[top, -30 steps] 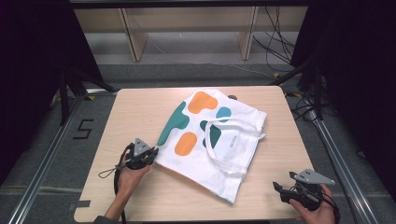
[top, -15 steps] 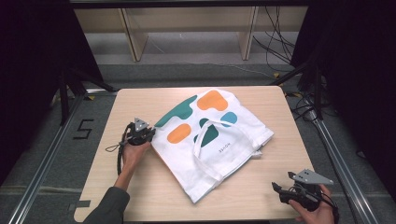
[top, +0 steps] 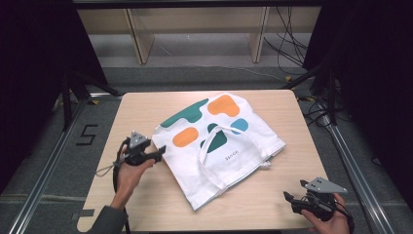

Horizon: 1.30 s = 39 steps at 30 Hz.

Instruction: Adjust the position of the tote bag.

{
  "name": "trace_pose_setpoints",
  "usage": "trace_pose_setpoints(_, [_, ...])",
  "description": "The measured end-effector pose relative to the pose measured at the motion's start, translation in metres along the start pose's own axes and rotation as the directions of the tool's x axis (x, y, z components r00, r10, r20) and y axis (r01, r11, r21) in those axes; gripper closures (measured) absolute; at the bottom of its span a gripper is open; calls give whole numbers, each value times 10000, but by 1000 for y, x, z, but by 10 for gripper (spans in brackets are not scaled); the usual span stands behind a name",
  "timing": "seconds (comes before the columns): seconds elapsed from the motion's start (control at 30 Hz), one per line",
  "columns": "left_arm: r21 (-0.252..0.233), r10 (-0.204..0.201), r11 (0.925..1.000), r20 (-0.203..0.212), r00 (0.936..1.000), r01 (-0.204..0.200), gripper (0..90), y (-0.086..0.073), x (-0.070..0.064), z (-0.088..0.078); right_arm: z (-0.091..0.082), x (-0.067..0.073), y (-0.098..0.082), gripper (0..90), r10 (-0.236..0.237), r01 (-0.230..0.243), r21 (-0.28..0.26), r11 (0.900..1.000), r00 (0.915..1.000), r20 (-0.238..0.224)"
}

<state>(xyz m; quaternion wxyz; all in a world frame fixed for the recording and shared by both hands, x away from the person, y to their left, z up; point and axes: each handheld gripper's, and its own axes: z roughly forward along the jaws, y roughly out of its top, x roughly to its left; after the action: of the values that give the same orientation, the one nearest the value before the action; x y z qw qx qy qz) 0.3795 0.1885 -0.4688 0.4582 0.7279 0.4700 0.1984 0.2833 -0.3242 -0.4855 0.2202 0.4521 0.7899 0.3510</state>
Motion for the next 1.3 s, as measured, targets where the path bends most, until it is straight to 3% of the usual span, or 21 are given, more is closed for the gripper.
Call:
trace_pose_setpoints(0.03, [0, 0, 10000, 0, 10000, 0, 328, 0, 0, 0, 0, 0, 0, 264, 0, 0, 0, 10000, 10000, 0])
trace_pose_setpoints(0.07, [200, 616, 9978, 497, 9969, -626, 328, -13, -30, -11, 1, 0, 0, 264, -51, 51, -52, 10000, 9999, -102])
trace_pose_setpoints(0.1, [383, 1120, 9927, 590, 9920, -1144, 329, -18, -45, -14, 0, 4, 0, 264, 313, -312, 137, 9994, 9995, -41])
trace_pose_setpoints(0.13, [511, 1465, 9873, 773, 9862, -1506, 327, -22, -59, -17, 1, 1, 0, 264, -217, 217, -38, 9998, 9997, 76])
trace_pose_setpoints(0.2, [588, 1693, 9825, 1156, 9788, -1769, 320, -28, -74, -19, 2, 1, 0, 264, -237, 237, -47, 9997, 9997, -3])
trace_pose_setpoints(0.23, [871, 2037, 9719, 1551, 9667, -2188, 305, -36, -94, -18, 1, 2, 0, 264, -276, 277, -62, 9996, 9996, 28])
trace_pose_setpoints(0.33, [1502, 3017, 9340, 1536, 9409, -3241, 298, -45, -115, -15, 2, 1, 0, 263, -203, 204, -35, 9998, 9998, 29])
trace_pose_setpoints(0.47, [1621, 3063, 9285, 1741, 9359, -3341, 293, -53, -132, -5, 2, 4, -1, 262, 197, -194, 276, 9994, 9998, -99])
trace_pose_setpoints(0.53, [1856, 4115, 8808, 1551, 8981, -4356, 290, -57, -143, 6, 2, 1, 0, 261, -305, 304, 99, 9995, 9995, 67])
trace_pose_setpoints(0.57, [1984, 4412, 8648, 1385, 8866, -4613, 290, -58, -147, 7, 2, 1, 0, 261, -324, 323, 70, 9995, 9995, 65])
trace_pose_setpoints(0.6, [1984, 4412, 8648, 1385, 8866, -4613, 288, -58, -147, 7, 2, 1, 0, 261, -324, 323, 70, 9995, 9995, 65])
trace_pose_setpoints(0.63, [2267, 4714, 8439, 1190, 8738, -4862, 291, -61, -154, 8, 3, 2, -1, 262, -349, 348, 68, 9994, 9994, 68])
trace_pose_setpoints(0.67, [2267, 4714, 8439, 1190, 8738, -4862, 307, -61, -154, 8, 3, 2, -1, 262, -349, 348, 68, 9994, 9994, 68])
trace_pose_setpoints(0.7, [2345, 5327, 8112, 814, 8424, -5357, 326, -63, -155, 9, 3, 2, 0, 261, -251, 250, 165, 9996, 9997, 18])
trace_pose_setpoints(0.9, [2282, 5486, 7992, 1010, 8300, -5560, 446, -64, -152, 8, 3, 1, 0, 261, -357, 357, 134, 9993, 9994, -3])
trace_pose_setpoints(1.03, [2505, 5868, 7731, 664, 8070, -5827, 593, -65, -142, 2, 2, 1, -1, 261, -439, 439, 53, 9990, 9990, 41])
trace_pose_setpoints(1.13, [2576, 5904, 7730, 421, 8060, -5797, 639, -65, -132, -2, 2, 2, 0, 261, -256, 256, 102, 9996, 9997, 24])
trace_pose_setpoints(1.2, [2793, 5671, 7844, 385, 8227, -5538, 660, -62, -115, -7, 1, 3, 0, 261, -114, 115, 165, 9998, 9999, -56])
trace_pose_setpoints(1.23, [2793, 5671, 7844, 385, 8227, -5538, 664, -62, -115, -7, 1, 3, 0, 261, -166, 168, 197, 9997, 9998, -68])
trace_pose_setpoints(1.27, [2825, 5261, 8088, 446, 8493, -5158, 676, -59, -101, -10, 2, 3, 0, 261, -152, 153, 138, 9998, 9998, -106])
trace_pose_setpoints(1.3, [2790, 5140, 8171, 437, 8567, -5044, 706, -58, -95, -12, 2, 2, 0, 261, -227, 228, 130, 9997, 9997, -100])
